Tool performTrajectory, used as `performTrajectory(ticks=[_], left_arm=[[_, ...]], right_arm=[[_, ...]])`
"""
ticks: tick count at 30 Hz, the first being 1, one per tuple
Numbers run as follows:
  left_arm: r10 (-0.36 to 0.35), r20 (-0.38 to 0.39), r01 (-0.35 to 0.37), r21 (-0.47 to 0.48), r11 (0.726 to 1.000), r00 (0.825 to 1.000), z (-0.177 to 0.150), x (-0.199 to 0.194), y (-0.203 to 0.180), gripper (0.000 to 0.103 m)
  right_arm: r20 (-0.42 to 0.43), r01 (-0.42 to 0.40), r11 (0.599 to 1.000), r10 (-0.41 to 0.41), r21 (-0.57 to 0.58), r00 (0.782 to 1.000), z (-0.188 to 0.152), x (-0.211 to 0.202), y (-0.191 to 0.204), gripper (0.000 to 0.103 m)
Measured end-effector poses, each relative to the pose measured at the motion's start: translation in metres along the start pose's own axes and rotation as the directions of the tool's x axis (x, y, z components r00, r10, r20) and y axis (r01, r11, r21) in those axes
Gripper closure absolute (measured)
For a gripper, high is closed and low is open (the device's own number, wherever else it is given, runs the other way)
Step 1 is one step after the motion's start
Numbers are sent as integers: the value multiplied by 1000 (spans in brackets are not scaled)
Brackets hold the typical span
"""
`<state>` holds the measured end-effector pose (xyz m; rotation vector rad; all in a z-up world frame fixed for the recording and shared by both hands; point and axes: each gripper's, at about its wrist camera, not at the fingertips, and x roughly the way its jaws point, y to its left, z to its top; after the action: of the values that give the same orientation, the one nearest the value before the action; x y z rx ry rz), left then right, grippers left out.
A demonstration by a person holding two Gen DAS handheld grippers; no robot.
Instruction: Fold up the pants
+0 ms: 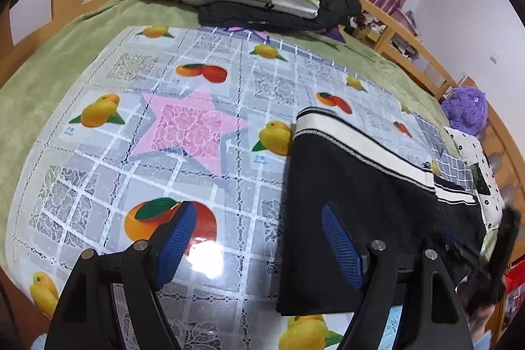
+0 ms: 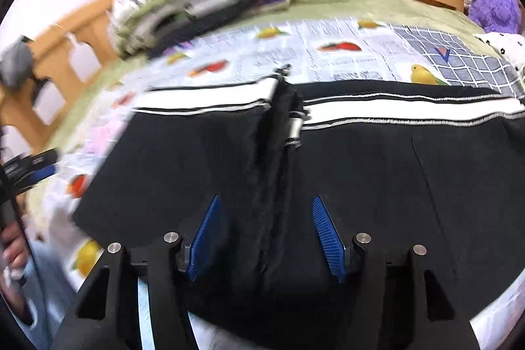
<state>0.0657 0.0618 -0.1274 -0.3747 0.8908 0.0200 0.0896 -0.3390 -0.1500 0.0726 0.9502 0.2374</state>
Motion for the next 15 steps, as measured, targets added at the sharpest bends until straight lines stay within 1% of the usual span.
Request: performTrajectory(ticks=[2, 3, 4, 5, 6, 7, 8, 9, 10, 11, 12, 13, 15], left_arm=[[2, -11, -2, -2, 1000, 1000, -1, 4, 0, 26], [2, -15, -2, -1, 1000, 1000, -1, 6, 0, 26], [5, -17, -5, 1, 1000, 1000, -2, 8, -1, 26], [12, -19, -12, 6, 1000, 1000, -2, 9, -2, 26], [21, -19, -20, 11, 1000, 1000, -2, 11, -3, 26], [27, -19, -26, 14, 1000, 999, -3, 13, -4, 26], [32, -22, -31, 20, 999, 999, -3, 15, -6, 26], [35, -26, -34, 25, 999, 999, -4, 17, -7, 26], [38, -30, -37, 30, 999, 999, -5, 18, -8, 26], [40, -32, -39, 33, 999, 999, -6, 19, -10, 26], [36, -34, -35, 38, 999, 999, -7, 20, -12, 26], [27, -37, -25, 48, 999, 999, -8, 22, -16, 26], [22, -46, -18, 79, 997, 999, -12, 26, -24, 26]], right_arm=[[-39, 14, 1000, -14, 2, 999, 14, 22, 2, 44], [-73, 15, 1000, -14, 11, 997, 20, 34, -1, 44], [-133, -5, 999, 11, 47, 991, 26, 55, -4, 41], [-149, -5, 998, 15, 63, 989, 27, 64, -4, 44], [-113, 8, 999, -3, 52, 994, 28, 65, -2, 73], [-102, -17, 1000, 18, 19, 995, 28, 65, 4, 83], [-85, -24, 1000, 25, 13, 996, 27, 61, 7, 90], [-44, -45, 999, 46, 21, 998, 27, 52, 5, 91], [21, -94, 994, 93, 61, 995, 29, 34, -4, 91], [64, -137, 985, 131, 104, 989, 31, 23, -14, 92], [87, -169, 977, 159, 127, 983, 32, 15, -23, 92], [86, -155, 980, 145, 128, 986, 34, 14, -29, 91], [32, -40, 992, 36, 122, 999, 34, 28, -35, 91]])
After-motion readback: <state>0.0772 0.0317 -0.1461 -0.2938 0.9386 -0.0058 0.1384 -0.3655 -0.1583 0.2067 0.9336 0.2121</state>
